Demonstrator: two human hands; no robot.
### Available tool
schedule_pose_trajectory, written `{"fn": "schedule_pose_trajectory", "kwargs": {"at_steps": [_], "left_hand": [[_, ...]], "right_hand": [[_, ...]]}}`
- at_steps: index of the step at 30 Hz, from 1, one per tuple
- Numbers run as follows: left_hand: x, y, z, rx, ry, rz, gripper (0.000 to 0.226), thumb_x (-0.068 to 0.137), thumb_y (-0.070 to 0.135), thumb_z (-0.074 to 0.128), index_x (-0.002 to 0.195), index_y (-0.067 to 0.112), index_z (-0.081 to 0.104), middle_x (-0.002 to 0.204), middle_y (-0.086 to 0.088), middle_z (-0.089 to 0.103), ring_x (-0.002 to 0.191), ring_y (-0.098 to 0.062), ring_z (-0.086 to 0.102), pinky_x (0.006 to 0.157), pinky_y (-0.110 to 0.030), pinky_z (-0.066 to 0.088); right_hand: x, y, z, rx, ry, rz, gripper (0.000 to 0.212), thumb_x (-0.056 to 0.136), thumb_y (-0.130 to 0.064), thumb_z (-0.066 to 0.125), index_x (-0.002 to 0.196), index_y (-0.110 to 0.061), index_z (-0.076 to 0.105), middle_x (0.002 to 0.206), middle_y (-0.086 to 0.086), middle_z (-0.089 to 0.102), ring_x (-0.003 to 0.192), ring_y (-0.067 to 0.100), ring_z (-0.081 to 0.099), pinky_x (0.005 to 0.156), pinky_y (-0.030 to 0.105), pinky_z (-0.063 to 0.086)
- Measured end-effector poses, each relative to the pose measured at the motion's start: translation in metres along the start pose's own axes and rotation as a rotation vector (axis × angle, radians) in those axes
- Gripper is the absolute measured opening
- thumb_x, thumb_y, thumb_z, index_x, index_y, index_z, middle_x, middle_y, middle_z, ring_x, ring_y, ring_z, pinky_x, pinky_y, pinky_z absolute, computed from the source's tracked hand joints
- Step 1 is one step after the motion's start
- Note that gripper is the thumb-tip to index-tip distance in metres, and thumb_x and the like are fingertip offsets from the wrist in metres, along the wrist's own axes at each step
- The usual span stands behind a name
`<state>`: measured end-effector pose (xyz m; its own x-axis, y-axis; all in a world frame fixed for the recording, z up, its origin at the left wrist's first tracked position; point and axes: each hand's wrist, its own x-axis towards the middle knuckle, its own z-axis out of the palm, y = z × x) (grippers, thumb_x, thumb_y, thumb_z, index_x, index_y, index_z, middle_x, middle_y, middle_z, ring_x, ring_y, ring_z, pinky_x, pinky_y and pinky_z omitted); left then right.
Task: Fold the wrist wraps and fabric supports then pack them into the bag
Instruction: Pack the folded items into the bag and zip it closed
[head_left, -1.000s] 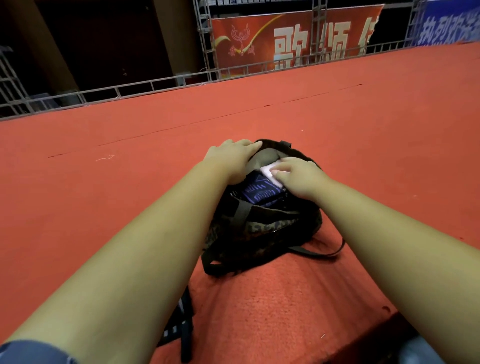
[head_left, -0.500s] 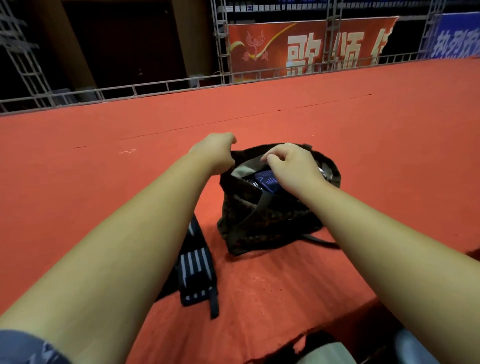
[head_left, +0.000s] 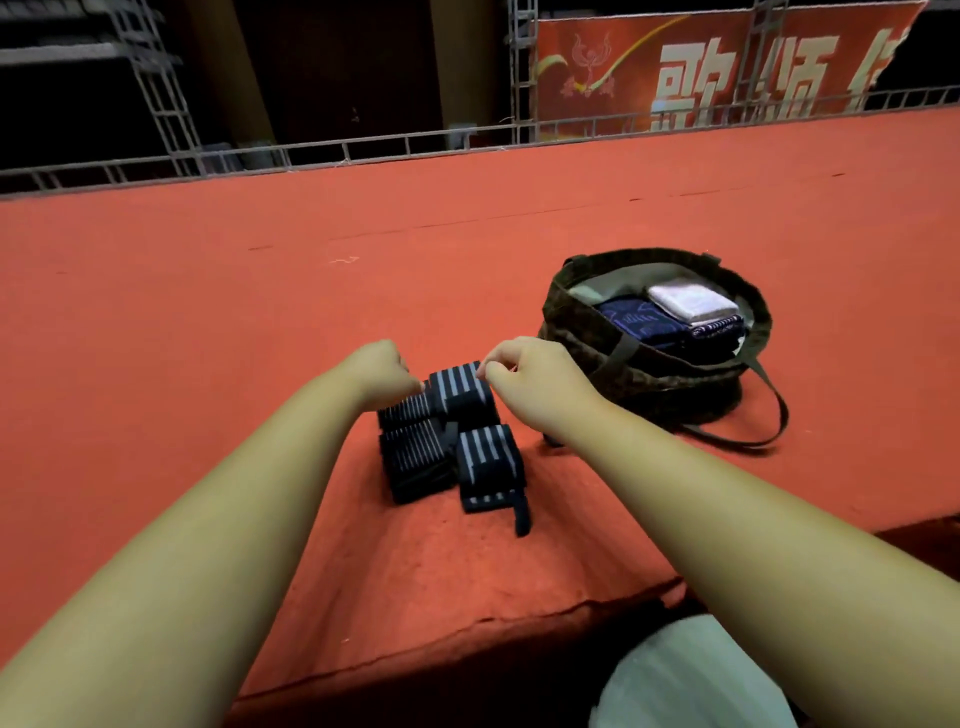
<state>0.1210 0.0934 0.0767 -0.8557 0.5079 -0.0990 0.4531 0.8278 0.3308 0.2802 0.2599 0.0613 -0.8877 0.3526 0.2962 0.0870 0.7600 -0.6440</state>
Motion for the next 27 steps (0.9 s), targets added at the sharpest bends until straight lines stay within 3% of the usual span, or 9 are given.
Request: {"fn": "schedule_pose_trajectory", "kwargs": {"at_steps": [3,6,10,14,16,20,23,27], "left_hand": [[-0.020,-0.023,0.012,-0.076,-0.052,-0.091,0.027,0.093,0.025,0.075,0.082,0.001,0.067,0.072,-0.017,0.067,0.060,-0.030,0.061,0.060,-0.038,0.058],[-0.037,-0.034,0.027,-0.184,-0.090,-0.129,0.028,0.096,0.028,0.076,0.081,0.009,0.063,0.070,-0.009,0.063,0.063,-0.028,0.061,0.058,-0.033,0.055],[-0.051,-0.042,0.050,-0.306,-0.078,-0.147,0.029,0.099,0.026,0.075,0.078,0.018,0.058,0.069,0.002,0.056,0.067,-0.021,0.058,0.050,-0.023,0.040],[-0.056,-0.047,0.070,-0.477,-0.077,-0.186,0.026,0.094,0.023,0.082,0.079,0.020,0.062,0.076,-0.001,0.067,0.062,-0.018,0.063,0.053,-0.025,0.050],[-0.056,-0.050,0.077,-0.533,-0.049,-0.205,0.023,0.090,0.024,0.086,0.080,0.019,0.065,0.078,-0.002,0.071,0.065,-0.021,0.067,0.059,-0.026,0.053],[-0.060,-0.052,0.083,-0.655,-0.040,-0.234,0.020,0.084,0.021,0.090,0.089,0.011,0.073,0.082,-0.005,0.075,0.063,-0.018,0.066,0.057,-0.025,0.049],[-0.063,-0.052,0.080,-0.741,-0.070,-0.238,0.019,0.086,0.010,0.087,0.082,0.011,0.069,0.077,-0.004,0.071,0.060,-0.015,0.063,0.048,-0.018,0.046],[-0.065,-0.054,0.079,-0.806,-0.123,-0.215,0.016,0.085,0.004,0.086,0.084,0.009,0.071,0.074,-0.004,0.074,0.069,-0.023,0.069,0.065,-0.025,0.052]], "right_hand": [[-0.007,-0.010,0.021,-0.042,-0.102,0.121,0.023,0.095,-0.022,0.057,0.103,-0.021,0.078,0.108,0.002,0.076,0.106,0.023,0.068,0.095,0.038,0.055],[-0.010,-0.007,0.042,-0.140,-0.102,0.242,0.026,0.092,-0.022,0.061,0.113,-0.015,0.074,0.123,0.012,0.068,0.116,0.032,0.064,0.100,0.040,0.053],[-0.016,0.005,0.063,-0.207,-0.211,0.456,0.049,0.092,-0.032,0.067,0.134,-0.007,0.059,0.138,0.020,0.062,0.126,0.042,0.060,0.098,0.041,0.052],[-0.019,0.012,0.073,-0.273,-0.251,0.488,0.075,0.091,-0.039,0.079,0.147,-0.003,0.046,0.149,0.019,0.053,0.137,0.039,0.054,0.110,0.041,0.047],[-0.018,0.015,0.076,-0.266,-0.257,0.518,0.077,0.088,-0.042,0.083,0.145,-0.004,0.050,0.146,0.019,0.056,0.134,0.038,0.057,0.110,0.041,0.050],[-0.019,0.019,0.073,-0.187,-0.292,0.521,0.052,0.087,-0.037,0.085,0.126,-0.009,0.064,0.123,0.011,0.068,0.117,0.034,0.066,0.098,0.038,0.055],[-0.022,0.026,0.070,-0.068,-0.271,0.542,0.044,0.085,-0.033,0.088,0.114,-0.010,0.065,0.111,0.008,0.069,0.101,0.030,0.069,0.088,0.036,0.055],[-0.026,0.029,0.073,0.059,-0.265,0.568,0.043,0.077,-0.034,0.091,0.111,-0.016,0.070,0.110,0.005,0.076,0.097,0.025,0.073,0.098,0.042,0.059]]}}
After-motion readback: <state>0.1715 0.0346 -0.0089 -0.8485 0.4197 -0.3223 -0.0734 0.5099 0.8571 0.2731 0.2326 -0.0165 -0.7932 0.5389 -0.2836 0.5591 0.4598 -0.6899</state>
